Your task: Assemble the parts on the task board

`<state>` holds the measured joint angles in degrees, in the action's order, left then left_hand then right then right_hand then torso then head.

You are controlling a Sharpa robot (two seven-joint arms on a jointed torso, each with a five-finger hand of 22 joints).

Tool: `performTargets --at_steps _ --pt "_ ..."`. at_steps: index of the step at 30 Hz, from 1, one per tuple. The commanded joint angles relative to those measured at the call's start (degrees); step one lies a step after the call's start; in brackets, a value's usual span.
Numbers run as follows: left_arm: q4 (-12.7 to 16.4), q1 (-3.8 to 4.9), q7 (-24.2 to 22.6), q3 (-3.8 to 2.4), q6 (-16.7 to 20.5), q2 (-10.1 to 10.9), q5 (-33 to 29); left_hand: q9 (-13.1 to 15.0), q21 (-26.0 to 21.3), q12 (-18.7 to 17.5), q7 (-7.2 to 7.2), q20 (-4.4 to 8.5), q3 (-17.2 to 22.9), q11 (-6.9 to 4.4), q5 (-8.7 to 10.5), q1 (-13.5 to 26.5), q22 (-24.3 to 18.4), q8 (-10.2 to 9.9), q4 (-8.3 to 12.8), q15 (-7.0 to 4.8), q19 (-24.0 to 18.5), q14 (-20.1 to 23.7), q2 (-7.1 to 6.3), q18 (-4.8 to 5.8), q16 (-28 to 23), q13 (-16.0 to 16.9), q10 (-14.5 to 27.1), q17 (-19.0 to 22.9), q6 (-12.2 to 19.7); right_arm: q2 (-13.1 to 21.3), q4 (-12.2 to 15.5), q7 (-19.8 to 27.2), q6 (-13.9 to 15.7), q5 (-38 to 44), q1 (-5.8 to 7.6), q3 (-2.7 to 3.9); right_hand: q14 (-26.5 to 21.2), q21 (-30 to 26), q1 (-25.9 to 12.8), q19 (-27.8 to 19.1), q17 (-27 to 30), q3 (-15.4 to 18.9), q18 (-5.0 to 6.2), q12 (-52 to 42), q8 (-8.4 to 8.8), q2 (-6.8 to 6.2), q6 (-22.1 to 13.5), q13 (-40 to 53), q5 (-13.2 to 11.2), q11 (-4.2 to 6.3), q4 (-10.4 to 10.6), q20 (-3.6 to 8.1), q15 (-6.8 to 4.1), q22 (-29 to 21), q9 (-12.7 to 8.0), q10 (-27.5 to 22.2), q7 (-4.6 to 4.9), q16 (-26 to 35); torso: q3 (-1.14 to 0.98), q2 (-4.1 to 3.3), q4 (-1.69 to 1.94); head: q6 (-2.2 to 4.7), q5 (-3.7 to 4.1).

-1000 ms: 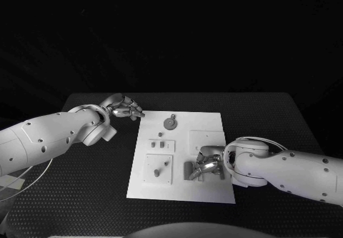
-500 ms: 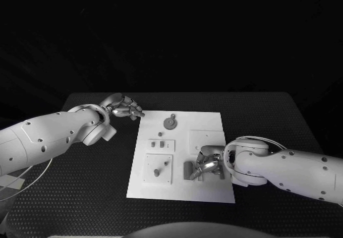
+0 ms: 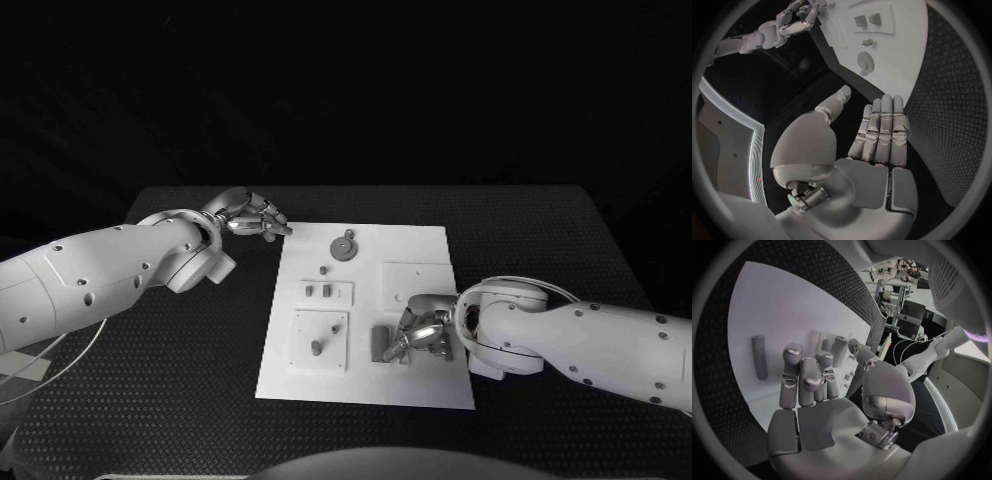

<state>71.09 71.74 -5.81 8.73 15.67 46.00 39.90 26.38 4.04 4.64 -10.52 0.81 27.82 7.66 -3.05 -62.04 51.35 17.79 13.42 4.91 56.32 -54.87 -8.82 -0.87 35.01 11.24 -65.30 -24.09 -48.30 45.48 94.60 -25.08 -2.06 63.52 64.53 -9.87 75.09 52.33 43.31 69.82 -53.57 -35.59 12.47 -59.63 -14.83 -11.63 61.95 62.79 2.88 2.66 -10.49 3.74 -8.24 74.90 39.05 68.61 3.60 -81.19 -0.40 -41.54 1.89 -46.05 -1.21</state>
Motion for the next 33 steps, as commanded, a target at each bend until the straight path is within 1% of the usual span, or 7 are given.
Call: performTargets --at_steps 1,4,9,10,16,29,33 --pt "0.1 0.04 -0.2 -0.03 -0.6 0.0 -0.3 -0.1 0.0 -0.3 0.0 -0.03 0.0 0.09 0.19 0.6 -0.1 0.3 -0.2 -0.05 0.1 -0.3 0.1 -0.87 -0.2 0.0 -0.4 -0.1 0.0 0.0 0.2 0.3 0.8 0.1 -0.05 0.03 -0.2 0.1 -0.1 0.4 -0.1 0.0 2.53 -0.2 -0.04 -0.34 0.4 -0.1 0.1 -0.05 0.5 -0.06 -0.34 0.8 0.1 0.3 0.15 -0.2 0.01 0.01 0.02 0.05 -0.06" --pt "0.1 0.04 -0.2 -0.03 -0.6 0.0 -0.3 -0.1 0.0 -0.3 0.01 -0.03 0.0 0.08 0.19 0.6 -0.1 0.3 -0.2 -0.05 0.1 -0.3 0.11 -0.88 -0.2 0.0 -0.4 -0.1 0.0 -0.1 0.2 0.1 1.1 0.3 -0.05 0.04 -0.1 0.1 -0.4 0.4 -0.1 0.0 2.53 -0.2 -0.02 -0.16 0.4 0.0 0.1 -0.04 1.1 -0.06 -0.34 0.8 0.1 0.3 0.14 -0.2 -0.01 -0.03 0.03 0.02 -0.05" --pt "0.1 0.04 -0.2 -0.03 -0.7 0.0 -0.3 -0.1 0.0 -0.3 0.01 -0.03 0.0 0.08 0.19 0.6 -0.1 0.3 -0.2 -0.05 0.1 -0.3 0.12 -0.88 -0.3 0.0 -0.4 -0.1 0.0 -0.5 0.2 0.2 -0.4 3.8 -0.05 0.04 -0.1 0.1 -0.4 0.4 -0.2 0.1 2.53 -0.3 -0.04 0.89 0.5 0.0 0.1 0.02 1.3 -0.01 -0.39 0.8 0.2 0.3 0.09 -0.4 0.01 -0.01 -0.03 0.02 -0.03" --pt "0.1 0.04 -0.2 -0.03 -0.7 -0.1 -0.3 -0.1 0.0 -0.3 0.02 -0.02 0.0 0.08 0.19 0.6 -0.1 0.3 -0.3 -0.05 0.1 -0.3 0.13 -0.88 -0.3 0.0 -0.4 -0.1 0.0 -0.7 0.3 0.3 -1.0 5.2 -0.05 0.04 -0.1 0.2 -0.2 0.4 -0.3 0.4 2.53 -0.4 -0.18 1.59 0.8 0.1 0.1 0.11 1.0 -0.01 -0.43 0.9 0.3 0.5 0.0 -0.4 0.02 -0.01 -0.03 0.01 -0.02" --pt "0.1 0.04 -0.2 -0.03 -0.7 -0.1 -0.3 -0.1 0.0 -0.3 0.02 -0.03 0.0 0.08 0.19 0.6 -0.1 0.3 -0.3 -0.05 0.1 -0.3 0.13 -0.88 -0.3 0.0 -0.5 -0.2 0.0 -1.3 -0.1 0.1 -1.3 5.5 -0.05 0.03 -0.1 0.3 0.2 0.2 -0.4 1.3 2.53 -0.7 -0.23 3.36 1.1 0.3 0.1 0.25 -0.3 -0.03 -0.56 1.0 0.4 0.7 -0.16 -0.6 -0.01 -0.01 -0.01 0.03 0.02" --pt "0.2 0.04 -0.2 -0.03 -0.7 0.0 -0.3 -0.1 0.0 -0.4 0.04 -0.02 0.0 0.06 0.19 0.5 -0.1 0.3 -0.3 -0.05 0.1 -0.3 0.14 -0.88 -0.3 0.0 -0.5 -0.2 -0.1 -2.3 -1.1 -1.2 -0.9 10.8 -0.68 0.0 0.1 0.5 0.7 0.2 -0.7 1.9 2.53 -0.8 -0.24 4.64 1.5 0.3 0.1 0.34 -2.0 -0.05 -0.61 1.0 0.5 0.8 -0.26 -0.8 0.01 -0.01 0.01 -0.02 0.0" --pt "0.2 0.04 -0.1 -0.03 -0.7 0.0 -0.3 -0.1 0.0 -0.4 0.04 -0.03 0.0 0.06 0.19 0.5 -0.1 0.4 -0.3 -0.04 0.1 -0.3 0.14 -0.88 -0.4 0.0 -0.5 -0.2 -0.1 -2.4 -1.2 -1.5 -0.6 12.4 -0.79 0.0 0.1 0.5 0.7 0.3 -0.8 2.0 2.53 -0.8 -0.23 5.57 1.7 0.3 0.1 0.38 -2.3 -0.07 -0.64 1.0 0.5 1.0 -0.3 -1.0 0.0 -0.01 0.01 -0.01 -0.01"
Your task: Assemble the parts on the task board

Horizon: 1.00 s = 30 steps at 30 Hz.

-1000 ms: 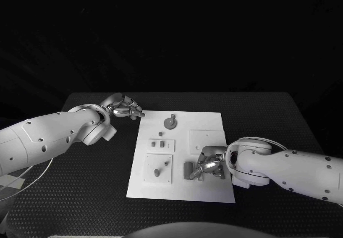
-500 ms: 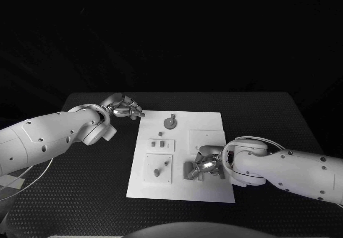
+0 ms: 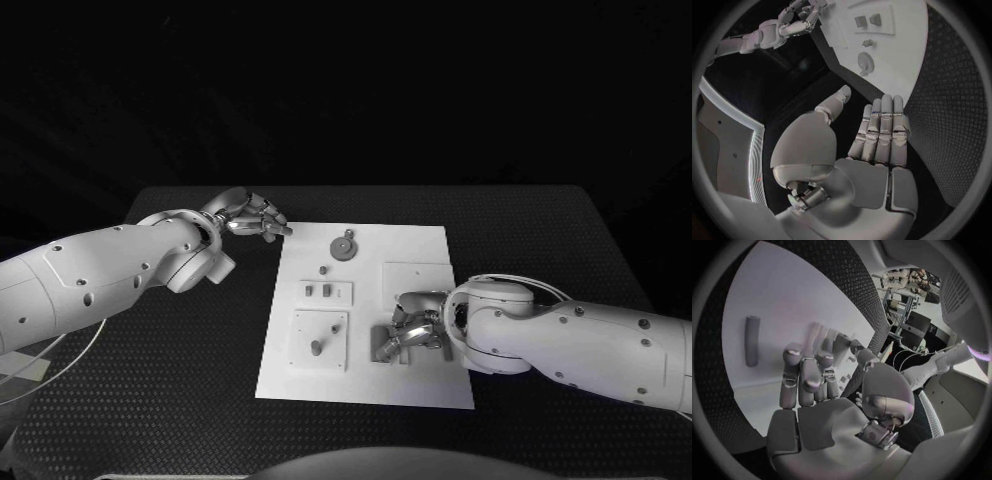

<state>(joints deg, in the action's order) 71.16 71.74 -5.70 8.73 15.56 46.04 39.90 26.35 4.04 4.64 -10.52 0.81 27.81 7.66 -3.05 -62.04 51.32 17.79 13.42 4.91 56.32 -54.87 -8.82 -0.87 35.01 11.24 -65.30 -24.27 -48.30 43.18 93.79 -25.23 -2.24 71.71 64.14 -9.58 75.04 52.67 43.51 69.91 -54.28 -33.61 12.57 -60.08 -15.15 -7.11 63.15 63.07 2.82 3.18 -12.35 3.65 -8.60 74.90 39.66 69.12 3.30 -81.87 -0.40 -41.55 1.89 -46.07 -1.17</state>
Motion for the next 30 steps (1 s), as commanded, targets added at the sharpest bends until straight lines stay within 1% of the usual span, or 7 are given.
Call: performTargets --at_steps 1,7,12,17,22,27,30 --pt "0.2 0.04 -0.3 -0.03 -0.6 0.0 -0.3 -0.1 0.0 -0.4 0.04 -0.03 0.0 0.06 0.19 0.5 -0.1 0.4 -0.3 -0.04 0.1 -0.3 0.14 -0.88 -0.4 0.0 -0.5 -0.1 -0.1 -0.1 -0.4 -1.4 -0.5 4.4 -0.4 -0.28 0.2 0.2 0.5 0.2 -0.2 0.0 2.43 -0.3 0.09 1.11 0.5 0.1 0.2 -0.13 -0.5 0.02 -0.29 1.0 -0.1 0.5 -0.01 -0.3 -0.01 -0.01 0.01 0.01 -0.05" --pt "0.2 0.04 -0.2 -0.03 -0.6 0.0 -0.3 -0.1 0.0 -0.4 0.05 -0.03 0.0 0.06 0.19 0.5 -0.1 0.4 -0.3 -0.04 0.0 -0.3 0.14 -0.88 -0.4 0.0 -0.5 -0.1 -0.1 -0.1 -0.1 -1.3 -0.3 7.7 -0.48 -0.28 0.2 0.2 0.7 0.2 -0.2 0.1 2.43 -0.4 0.08 1.52 0.6 0.1 0.2 -0.08 -1.2 0.03 -0.33 1.0 -0.1 0.6 -0.07 -0.4 -0.01 0.0 -0.01 0.03 -0.07" --pt "0.2 0.04 -0.3 -0.03 -0.6 0.1 -0.3 -0.1 0.0 -0.4 0.05 -0.03 0.0 0.06 0.19 0.6 -0.1 0.4 -0.3 -0.04 0.0 -0.3 0.14 -0.87 -0.4 0.0 -0.5 -0.1 -0.1 0.0 0.5 -0.7 1.2 10.0 -0.63 -0.28 0.3 0.3 0.8 0.2 -0.4 0.3 2.43 -0.4 0.11 1.11 0.7 0.1 0.2 -0.06 -1.7 0.02 -0.34 1.0 -0.1 0.7 -0.09 -0.5 -0.02 0.0 0.02 0.04 -0.12" --pt "0.1 0.04 -0.3 -0.03 -0.6 0.1 -0.3 -0.1 0.0 -0.4 0.05 -0.03 0.0 0.05 0.19 0.6 -0.1 0.4 -0.3 -0.04 0.0 -0.3 0.14 -0.87 -0.4 0.0 -0.5 -0.2 -0.1 0.2 1.3 0.8 1.1 10.6 -0.71 -0.27 0.3 0.3 1.0 0.3 -0.4 0.3 2.43 -0.4 0.11 0.77 0.9 0.1 0.2 -0.02 -2.3 0.02 -0.36 1.0 0.0 0.8 -0.13 -0.6 -0.06 -0.03 0.01 0.04 -0.21" --pt "0.1 0.04 -0.3 -0.03 -0.6 0.1 -0.3 -0.1 0.0 -0.4 0.05 -0.04 0.0 0.05 0.19 0.6 -0.1 0.4 -0.3 -0.04 0.0 -0.3 0.14 -0.87 -0.5 0.0 -0.5 -0.2 -0.1 0.2 1.9 1.4 1.2 10.5 -0.82 -0.27 0.3 0.3 1.5 0.3 -0.2 0.1 2.43 -0.3 0.16 0.41 1.0 0.1 0.2 0.0 -2.8 0.03 -0.38 0.9 -0.1 0.9 -0.15 -0.6 -0.04 -0.02 -0.01 -0.01 -0.21" --pt "0.1 0.04 -0.3 -0.03 -0.6 0.1 -0.3 -0.1 0.0 -0.4 0.05 -0.04 0.0 0.05 0.19 0.6 -0.1 0.4 -0.4 -0.04 0.0 -0.3 0.14 -0.87 -0.5 0.0 -0.5 -0.2 -0.1 0.2 2.0 1.6 3.2 11.0 -0.89 -0.27 0.3 0.2 1.7 0.4 -0.3 0.0 2.43 -0.3 0.19 0.63 1.0 0.0 0.2 0.0 -2.9 0.04 -0.39 0.9 -0.1 0.9 -0.15 -0.6 -0.04 -0.02 -0.02 0.04 -0.23" --pt "0.1 0.04 -0.3 -0.03 -0.6 0.1 -0.3 -0.1 0.0 -0.4 0.05 -0.04 0.0 0.05 0.19 0.6 -0.1 0.4 -0.4 -0.04 0.0 -0.3 0.15 -0.87 -0.5 0.0 -0.5 -0.2 -0.1 0.2 2.2 2.0 3.3 11.4 -0.91 -0.27 0.3 0.2 1.8 0.4 -0.3 0.0 2.43 -0.3 0.2 0.64 1.0 0.0 0.2 0.0 -3.1 0.04 -0.39 0.9 -0.1 1.0 -0.15 -0.6 -0.02 0.01 0.0 0.04 -0.23"
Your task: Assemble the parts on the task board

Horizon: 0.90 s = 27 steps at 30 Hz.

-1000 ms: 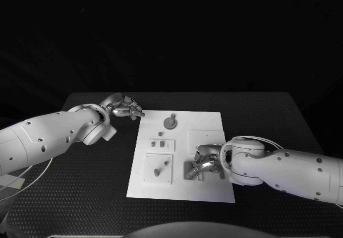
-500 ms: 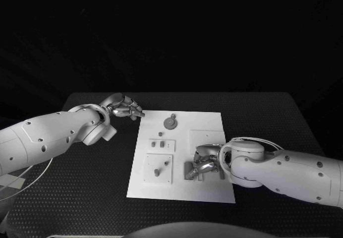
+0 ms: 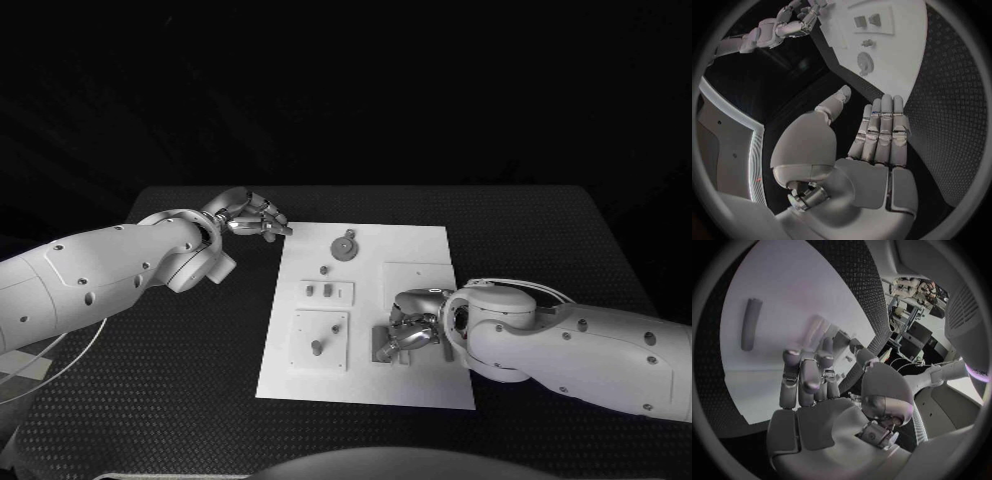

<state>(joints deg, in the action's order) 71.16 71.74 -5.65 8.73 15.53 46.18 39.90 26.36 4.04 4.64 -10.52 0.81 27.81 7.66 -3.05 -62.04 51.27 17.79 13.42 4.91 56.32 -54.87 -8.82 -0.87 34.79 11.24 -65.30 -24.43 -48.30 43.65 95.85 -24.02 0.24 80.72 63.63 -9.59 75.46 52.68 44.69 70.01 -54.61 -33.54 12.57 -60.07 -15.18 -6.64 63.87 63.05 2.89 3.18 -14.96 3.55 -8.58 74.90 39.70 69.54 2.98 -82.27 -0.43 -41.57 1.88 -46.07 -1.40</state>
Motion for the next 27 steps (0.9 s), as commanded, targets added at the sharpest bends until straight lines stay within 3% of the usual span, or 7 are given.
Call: performTargets --at_steps 1,9,16,27 --pt "0.1 0.04 -0.4 -0.03 -0.6 0.0 -0.3 -0.1 0.0 -0.4 0.05 -0.04 0.0 0.05 0.19 0.6 -0.1 0.4 -0.4 -0.03 0.0 -0.3 0.15 -0.87 -0.3 0.0 -0.5 -0.1 -0.1 -0.2 0.2 0.9 1.0 2.4 -0.42 -0.25 -0.1 0.2 0.6 0.3 0.1 -0.1 2.43 -0.3 0.24 0.08 0.3 0.0 0.1 0.0 -0.5 0.14 -0.41 0.9 -0.1 0.5 0.19 -0.2 0.01 0.02 0.01 0.02 0.0" --pt "0.0 0.04 -0.4 -0.03 -0.6 -0.1 -0.3 -0.1 0.0 -0.4 0.05 -0.04 0.0 0.05 0.19 0.6 -0.1 0.4 -0.4 -0.03 0.0 -0.3 0.17 -0.87 -0.3 0.0 -0.5 -0.1 -0.1 -0.1 1.0 2.1 2.8 6.1 -0.58 -0.25 -0.1 0.2 1.9 0.4 0.1 -0.4 2.43 -0.3 0.27 -0.53 0.4 0.0 0.1 0.03 -1.3 0.2 -0.42 0.9 -0.1 0.7 0.16 -0.3 0.03 0.01 0.01 -0.05 -0.03" --pt "0.0 0.04 -0.4 -0.03 -0.6 -0.1 -0.3 -0.1 0.0 -0.4 0.05 -0.04 0.0 0.05 0.19 0.6 -0.1 0.4 -0.4 -0.03 0.0 -0.3 0.18 -0.87 -0.3 0.0 -0.6 -0.1 -0.1 0.0 1.8 3.8 3.8 8.1 -0.61 -0.23 0.2 0.2 4.3 0.8 -0.1 -1.0 2.43 -0.3 0.29 -3.02 0.8 0.0 0.1 0.11 -1.1 0.21 -0.47 0.8 0.0 1.1 0.08 -0.5 0.02 0.02 0.04 -0.11 -0.16" --pt "0.0 0.04 -0.4 -0.03 -0.7 -0.1 -0.3 -0.1 0.0 -0.4 0.04 -0.04 -0.1 0.05 0.19 0.7 -0.1 0.4 -0.5 -0.03 0.0 -0.3 0.14 -0.87 -0.4 0.0 -0.6 -0.2 -0.1 0.2 2.0 5.0 3.2 8.1 -0.61 -0.23 0.0 0.0 4.8 0.9 0.4 -1.3 2.43 -0.1 0.49 -5.07 0.7 -0.1 0.1 0.03 0.1 0.13 -0.42 0.7 0.0 1.2 0.16 -0.4 0.05 0.01 0.01 -0.15 -0.25"
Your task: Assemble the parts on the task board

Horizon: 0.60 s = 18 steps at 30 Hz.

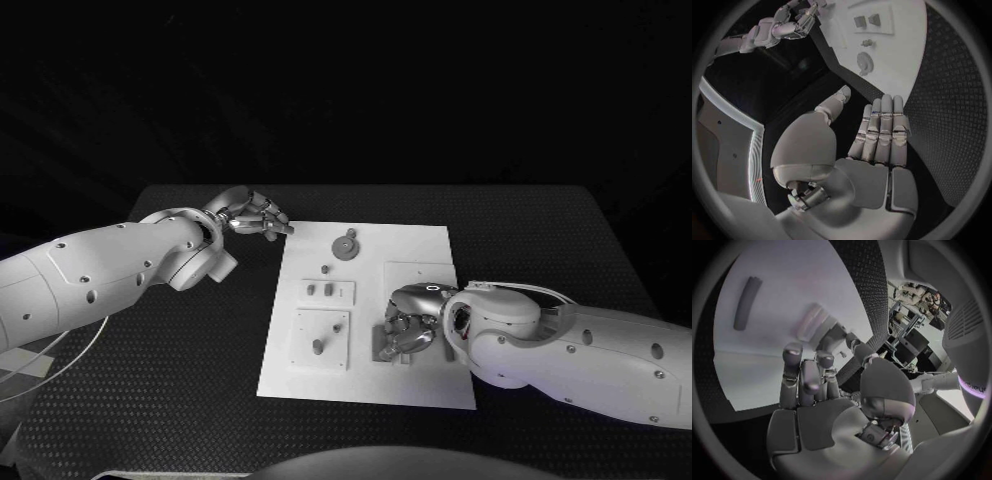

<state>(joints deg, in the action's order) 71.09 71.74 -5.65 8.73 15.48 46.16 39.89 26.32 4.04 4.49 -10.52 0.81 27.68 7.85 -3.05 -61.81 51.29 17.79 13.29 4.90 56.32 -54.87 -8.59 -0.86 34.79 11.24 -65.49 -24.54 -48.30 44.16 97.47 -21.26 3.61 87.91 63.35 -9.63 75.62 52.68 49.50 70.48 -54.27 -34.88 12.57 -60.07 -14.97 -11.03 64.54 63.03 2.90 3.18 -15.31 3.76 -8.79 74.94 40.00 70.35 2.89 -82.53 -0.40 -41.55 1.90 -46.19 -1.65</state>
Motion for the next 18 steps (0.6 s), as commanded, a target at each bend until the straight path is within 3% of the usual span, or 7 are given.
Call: performTargets --at_steps 1,8,15,18 --pt "0.1 0.04 -0.4 -0.03 -0.6 -0.1 -0.3 -0.1 0.0 -0.3 0.04 -0.04 0.1 -0.14 0.19 0.5 -0.1 0.4 -0.3 -0.03 0.0 -0.3 -0.09 -0.87 -0.4 0.0 -0.4 -0.1 -0.1 -0.3 0.4 2.2 -0.3 0.9 -0.34 -0.19 -0.2 0.0 -0.1 0.4 0.1 0.0 2.43 -0.1 0.3 -0.8 0.0 0.0 0.1 0.02 0.6 -0.08 -0.21 0.6 -0.3 0.4 0.25 -0.2 0.01 0.0 -0.01 -0.02 0.0" --pt "0.1 0.04 -0.4 -0.03 -0.7 0.0 -0.3 -0.1 0.0 -0.3 0.04 -0.04 0.0 -0.15 0.19 0.5 -0.1 0.4 -0.4 -0.03 0.0 -0.3 -0.1 -0.88 -0.4 0.0 -0.4 -0.1 -0.1 -0.2 1.1 1.7 -1.2 2.2 -0.37 -0.19 -0.1 -0.1 -0.1 0.5 0.0 -0.1 2.43 0.0 0.31 -1.03 0.0 0.0 0.1 0.02 1.1 -0.07 -0.21 0.6 -0.3 0.4 0.24 -0.2 -0.03 0.0 -0.02 -0.06 -0.01" --pt "0.1 0.04 -0.4 -0.03 -0.7 0.1 -0.2 0.0 0.1 -0.1 0.18 -0.02 0.0 -0.28 0.19 0.5 -0.1 0.6 -0.4 -0.05 0.1 -0.4 -0.04 -0.9 -0.5 0.1 -0.7 -0.3 -0.4 0.5 3.5 2.6 1.5 9.3 -0.56 -0.19 0.1 0.0 0.2 0.6 -0.3 -0.3 2.43 -0.2 0.15 -1.84 0.4 0.1 0.1 0.14 1.7 0.01 -0.28 0.6 -0.1 0.6 0.11 -0.4 -0.08 -0.01 -0.05 -0.13 -0.09" --pt "0.0 0.03 -0.3 -0.03 -0.4 0.0 -0.2 0.0 0.1 -0.1 0.23 -0.02 0.0 -0.31 0.19 0.5 -0.1 0.6 -0.4 -0.06 0.1 -0.4 -0.12 -0.89 -0.5 0.1 -0.8 -0.4 -0.5 0.7 3.9 3.0 2.1 11.8 -0.56 -0.18 0.2 0.0 0.7 0.8 -0.6 -0.4 2.43 -0.6 -0.09 -2.86 0.9 0.3 0.1 0.35 2.0 0.08 -0.4 0.6 0.0 1.1 -0.09 -0.5 -0.06 -0.01 -0.05 -0.07 -0.07"
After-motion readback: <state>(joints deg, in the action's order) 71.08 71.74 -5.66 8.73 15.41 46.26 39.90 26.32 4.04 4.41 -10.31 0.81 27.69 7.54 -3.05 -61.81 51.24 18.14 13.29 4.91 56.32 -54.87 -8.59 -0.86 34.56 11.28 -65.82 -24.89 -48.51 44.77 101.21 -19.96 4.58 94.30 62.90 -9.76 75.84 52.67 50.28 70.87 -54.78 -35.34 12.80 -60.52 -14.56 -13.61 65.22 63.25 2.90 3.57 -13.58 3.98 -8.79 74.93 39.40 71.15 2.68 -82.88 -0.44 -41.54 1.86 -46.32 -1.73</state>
